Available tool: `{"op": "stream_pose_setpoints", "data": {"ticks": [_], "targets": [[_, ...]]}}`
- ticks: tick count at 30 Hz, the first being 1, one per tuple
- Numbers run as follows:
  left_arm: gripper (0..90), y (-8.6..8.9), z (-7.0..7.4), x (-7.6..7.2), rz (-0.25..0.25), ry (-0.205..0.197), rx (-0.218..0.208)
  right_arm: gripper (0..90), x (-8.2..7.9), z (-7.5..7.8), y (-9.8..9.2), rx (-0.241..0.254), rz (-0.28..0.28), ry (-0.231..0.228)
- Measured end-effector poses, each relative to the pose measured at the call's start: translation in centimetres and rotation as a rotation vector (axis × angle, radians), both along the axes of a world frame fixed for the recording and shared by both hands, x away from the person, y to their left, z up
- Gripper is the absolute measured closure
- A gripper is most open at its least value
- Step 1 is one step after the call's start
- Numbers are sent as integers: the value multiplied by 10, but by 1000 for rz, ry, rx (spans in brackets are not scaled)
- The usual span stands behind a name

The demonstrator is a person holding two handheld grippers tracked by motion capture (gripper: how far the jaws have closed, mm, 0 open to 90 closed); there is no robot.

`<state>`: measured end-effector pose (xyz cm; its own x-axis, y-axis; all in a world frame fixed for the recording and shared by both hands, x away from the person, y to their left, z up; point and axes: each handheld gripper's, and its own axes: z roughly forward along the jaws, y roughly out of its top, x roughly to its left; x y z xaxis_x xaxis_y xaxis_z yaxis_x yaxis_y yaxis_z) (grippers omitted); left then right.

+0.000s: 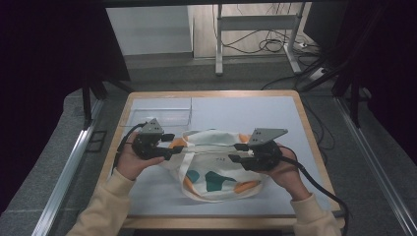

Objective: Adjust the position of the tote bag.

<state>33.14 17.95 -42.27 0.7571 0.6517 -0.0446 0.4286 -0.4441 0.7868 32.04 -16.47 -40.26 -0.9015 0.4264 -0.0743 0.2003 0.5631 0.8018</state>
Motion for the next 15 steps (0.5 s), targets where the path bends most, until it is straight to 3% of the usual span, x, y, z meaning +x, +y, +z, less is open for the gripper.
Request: {"op": "stream_pose_setpoints", "data": {"ticks": [6,15], "targets": [[448,-7,-5,10,-37,32,-6,579,7,-9,13,-27,12,7],[481,-7,-4,7,-75,37,2,614,9,-19,19,-91,12,23]]}}
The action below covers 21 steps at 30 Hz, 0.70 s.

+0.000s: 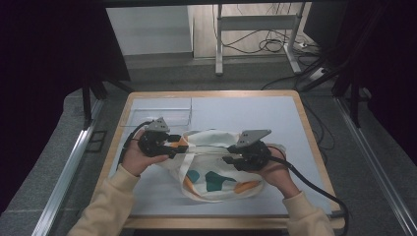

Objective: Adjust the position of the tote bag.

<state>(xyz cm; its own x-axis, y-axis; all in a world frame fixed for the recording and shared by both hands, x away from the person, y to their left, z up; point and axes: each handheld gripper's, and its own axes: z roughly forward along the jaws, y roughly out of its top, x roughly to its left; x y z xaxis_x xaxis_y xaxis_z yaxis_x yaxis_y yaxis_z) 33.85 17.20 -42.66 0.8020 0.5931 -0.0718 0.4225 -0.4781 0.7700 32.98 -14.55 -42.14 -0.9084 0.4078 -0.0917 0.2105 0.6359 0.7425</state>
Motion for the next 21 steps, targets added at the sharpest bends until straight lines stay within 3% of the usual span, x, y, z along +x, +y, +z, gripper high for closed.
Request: {"op": "stream_pose_setpoints", "data": {"ticks": [4,9,13,21], "targets": [[479,2,3,-4,-8,-6,8,620,-1,1,0,-28,9,-8],[483,0,2,-2,-13,6,33,639,-1,7,-2,-66,28,14],[499,-4,-1,0,-18,10,41,661,3,5,-1,-138,35,41],[527,-9,-5,4,-55,33,42,726,7,2,6,-183,55,46]]}}
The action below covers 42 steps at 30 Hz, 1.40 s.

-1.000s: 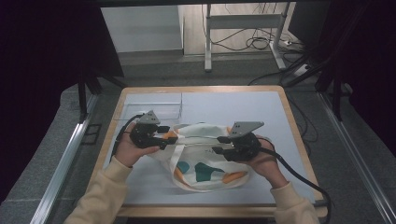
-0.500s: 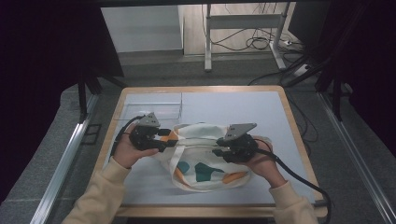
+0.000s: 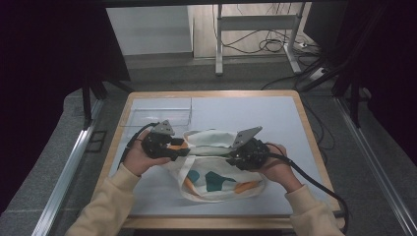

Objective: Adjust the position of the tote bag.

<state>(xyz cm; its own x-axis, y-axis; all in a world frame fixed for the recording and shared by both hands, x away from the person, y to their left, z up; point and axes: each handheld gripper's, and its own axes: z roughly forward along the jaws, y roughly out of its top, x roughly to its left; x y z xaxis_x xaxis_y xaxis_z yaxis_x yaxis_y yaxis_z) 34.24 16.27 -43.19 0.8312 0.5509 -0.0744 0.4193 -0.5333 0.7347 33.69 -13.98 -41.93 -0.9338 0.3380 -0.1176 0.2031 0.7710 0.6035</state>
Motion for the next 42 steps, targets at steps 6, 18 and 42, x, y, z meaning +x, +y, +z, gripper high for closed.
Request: {"op": "stream_pose_setpoints", "data": {"ticks": [6,18,42], "targets": [[519,0,0,1,-2,11,11,820,0,-2,5,-17,23,2],[780,-10,0,-1,12,-23,109,854,-6,-3,7,-31,44,-1],[796,-2,3,41,247,-49,40,873,-57,-25,-2,-11,117,32]]}}
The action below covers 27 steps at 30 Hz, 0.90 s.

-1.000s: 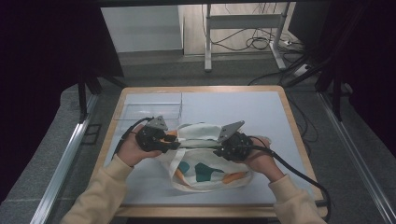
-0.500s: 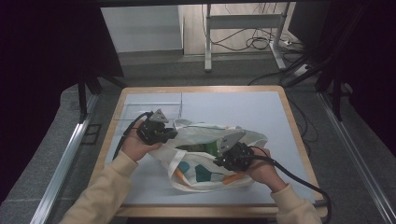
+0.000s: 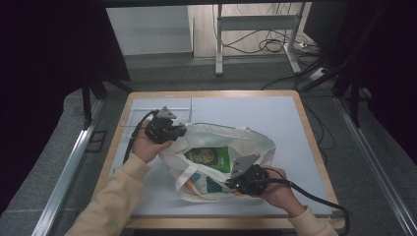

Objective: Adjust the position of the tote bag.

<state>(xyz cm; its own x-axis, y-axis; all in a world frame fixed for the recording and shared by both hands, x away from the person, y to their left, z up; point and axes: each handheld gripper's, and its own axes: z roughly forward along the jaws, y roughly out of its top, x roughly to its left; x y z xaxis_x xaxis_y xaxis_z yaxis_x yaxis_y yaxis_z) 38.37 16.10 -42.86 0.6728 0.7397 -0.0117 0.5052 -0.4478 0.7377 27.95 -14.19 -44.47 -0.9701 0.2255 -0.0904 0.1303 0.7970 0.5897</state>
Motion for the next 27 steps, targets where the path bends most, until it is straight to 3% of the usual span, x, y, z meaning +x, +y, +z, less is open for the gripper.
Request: {"op": "stream_pose_setpoints", "data": {"ticks": [4,9,15,27], "targets": [[798,-2,3,6,38,-15,11,873,-4,-2,0,-1,9,6],[799,-5,-3,23,78,11,-7,873,-9,-13,2,-16,24,21],[800,-10,-9,29,115,13,2,873,-11,-24,3,-29,30,32],[788,-8,-11,24,93,13,-18,870,-10,-31,4,-35,24,39]]}}
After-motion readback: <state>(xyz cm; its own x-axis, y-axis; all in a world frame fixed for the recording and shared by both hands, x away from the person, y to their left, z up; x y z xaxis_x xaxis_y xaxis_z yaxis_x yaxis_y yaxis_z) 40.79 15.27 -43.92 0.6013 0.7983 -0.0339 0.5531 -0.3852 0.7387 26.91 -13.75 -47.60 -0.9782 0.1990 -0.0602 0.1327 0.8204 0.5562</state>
